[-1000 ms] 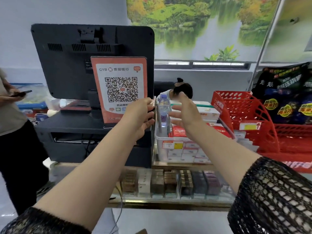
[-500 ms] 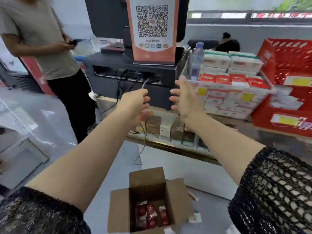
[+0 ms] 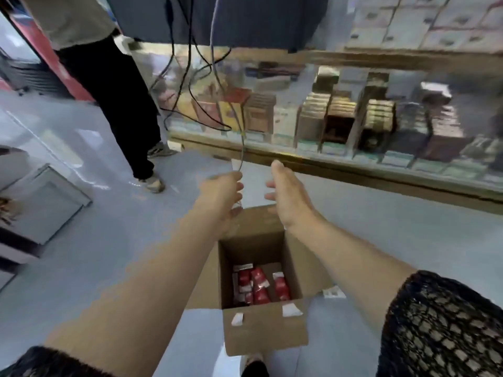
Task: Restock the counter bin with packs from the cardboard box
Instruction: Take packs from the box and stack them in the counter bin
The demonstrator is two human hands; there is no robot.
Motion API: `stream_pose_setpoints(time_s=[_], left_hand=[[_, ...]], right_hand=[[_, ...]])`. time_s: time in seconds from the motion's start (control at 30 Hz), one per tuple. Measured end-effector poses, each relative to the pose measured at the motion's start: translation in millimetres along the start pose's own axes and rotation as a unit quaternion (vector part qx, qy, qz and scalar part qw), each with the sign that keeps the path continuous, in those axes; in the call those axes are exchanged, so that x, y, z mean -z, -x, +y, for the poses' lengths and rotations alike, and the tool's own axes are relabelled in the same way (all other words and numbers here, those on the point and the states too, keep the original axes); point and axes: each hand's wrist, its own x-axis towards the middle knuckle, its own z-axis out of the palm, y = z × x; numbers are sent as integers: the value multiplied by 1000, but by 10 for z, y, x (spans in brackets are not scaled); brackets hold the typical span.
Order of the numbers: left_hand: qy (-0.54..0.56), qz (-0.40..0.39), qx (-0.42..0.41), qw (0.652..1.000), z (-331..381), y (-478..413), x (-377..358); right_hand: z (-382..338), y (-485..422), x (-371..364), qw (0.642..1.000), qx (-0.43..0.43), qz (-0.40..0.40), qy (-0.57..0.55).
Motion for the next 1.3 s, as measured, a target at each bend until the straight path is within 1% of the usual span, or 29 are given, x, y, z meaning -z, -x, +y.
stream_pose_setpoints(time_s=[0.1,0.17,0.3,0.4,0.57,0.63,0.73,0.83,0.93,0.97,1.03,1.17,1.2,1.3], left_hand=[[-14,-9,36,999,-725,-518,-65],[-32,-15,66,997,-1169,-880,-116],[-66,-1,121,990,-1987,-1539,-241],[-94,-21,149,984,-2559,-2009,-316],[-125,18,210,970,-3380,-2814,-395],[-140,22,235,962,-3667,-3081,-416],[-163,-2,243,956,-4047,-3377,-471],[-172,-3,281,944,-4331,-3556,-530],[-178,-38,285,941,-4660,-3737,-569],[-194,-46,285,938,-4847,-3850,-553],[-233,-88,289,924,-5247,-4083,-499],[-292,-144,290,900,-5237,-4044,-468],[-298,-160,288,896,-5283,-4054,-448],[-333,-170,274,886,-5611,-4227,-396]], right_hand=[[772,-137,-242,999,-31,-6,13],[1238,-274,-371,998,-67,-18,14],[2152,-572,-598,989,-141,-36,-3],[2773,-778,-783,984,-177,-35,-4],[3643,-1109,-997,971,-239,-24,-13],[3917,-1216,-1059,965,-259,-23,-11],[4232,-1366,-1135,958,-285,-15,-10],[4452,-1505,-1211,949,-314,-10,-14],[4609,-1626,-1288,940,-340,-15,-10],[4660,-1659,-1311,939,-344,-16,-7],[4768,-1710,-1338,939,-345,-19,8],[4951,-1751,-1360,941,-337,-24,24],[4982,-1758,-1354,942,-335,-21,28],[5044,-1768,-1315,942,-336,-13,29]])
